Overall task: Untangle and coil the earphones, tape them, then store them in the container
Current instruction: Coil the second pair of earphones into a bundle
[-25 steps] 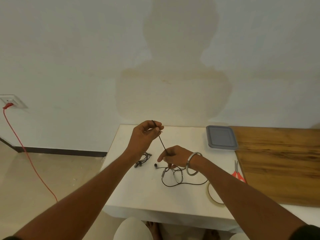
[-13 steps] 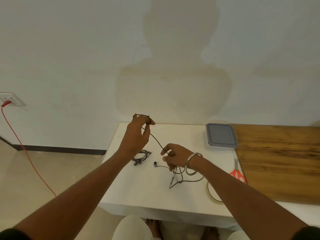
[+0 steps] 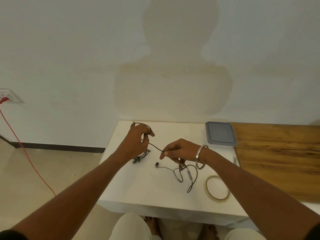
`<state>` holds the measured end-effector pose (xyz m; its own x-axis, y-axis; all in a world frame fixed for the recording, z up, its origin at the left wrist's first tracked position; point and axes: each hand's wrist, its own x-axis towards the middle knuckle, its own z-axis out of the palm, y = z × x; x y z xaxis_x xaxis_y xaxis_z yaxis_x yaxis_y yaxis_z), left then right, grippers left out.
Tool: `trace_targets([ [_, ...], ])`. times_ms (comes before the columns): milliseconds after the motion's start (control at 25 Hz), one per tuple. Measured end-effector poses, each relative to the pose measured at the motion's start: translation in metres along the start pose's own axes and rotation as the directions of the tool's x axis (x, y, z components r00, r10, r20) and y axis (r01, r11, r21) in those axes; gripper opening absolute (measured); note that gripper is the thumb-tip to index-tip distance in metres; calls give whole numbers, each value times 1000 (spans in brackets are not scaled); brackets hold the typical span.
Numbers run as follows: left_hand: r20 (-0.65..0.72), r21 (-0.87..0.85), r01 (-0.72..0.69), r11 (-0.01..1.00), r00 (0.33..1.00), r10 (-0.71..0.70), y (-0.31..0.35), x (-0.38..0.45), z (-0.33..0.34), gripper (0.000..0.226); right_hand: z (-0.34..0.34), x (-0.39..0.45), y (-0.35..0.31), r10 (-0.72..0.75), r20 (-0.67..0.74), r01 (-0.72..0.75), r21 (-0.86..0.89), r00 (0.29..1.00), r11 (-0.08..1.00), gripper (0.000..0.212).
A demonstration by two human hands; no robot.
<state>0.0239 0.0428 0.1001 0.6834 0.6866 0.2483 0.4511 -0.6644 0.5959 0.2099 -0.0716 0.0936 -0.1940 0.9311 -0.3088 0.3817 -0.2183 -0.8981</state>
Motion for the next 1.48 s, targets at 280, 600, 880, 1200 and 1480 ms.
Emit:
trace_targets([
  [280,344,-163,260,952,919,-192,-5,-9,-5,33,-11,-3,-3,-8,-162,18,62,987,998,22],
  [600,520,-407,377,832,844,-128,3,-14,-9,38,-18,4,6,-103,-533,24,-154,840,988,11],
  [880,581,-726,547,417,812,-53,14,-6,-15,35,-14,9,11,-147,-602,17,-216,785,976,15],
  [1200,474,-866,470,170,881,-19,28,2,-5,30,16,23,15,-58,-467,-54,-223,882,973,15],
  [1480,366,-858,390,334,921,-132,22,7,-1,32,34,27,18,53,-201,-78,-118,978,990,20],
])
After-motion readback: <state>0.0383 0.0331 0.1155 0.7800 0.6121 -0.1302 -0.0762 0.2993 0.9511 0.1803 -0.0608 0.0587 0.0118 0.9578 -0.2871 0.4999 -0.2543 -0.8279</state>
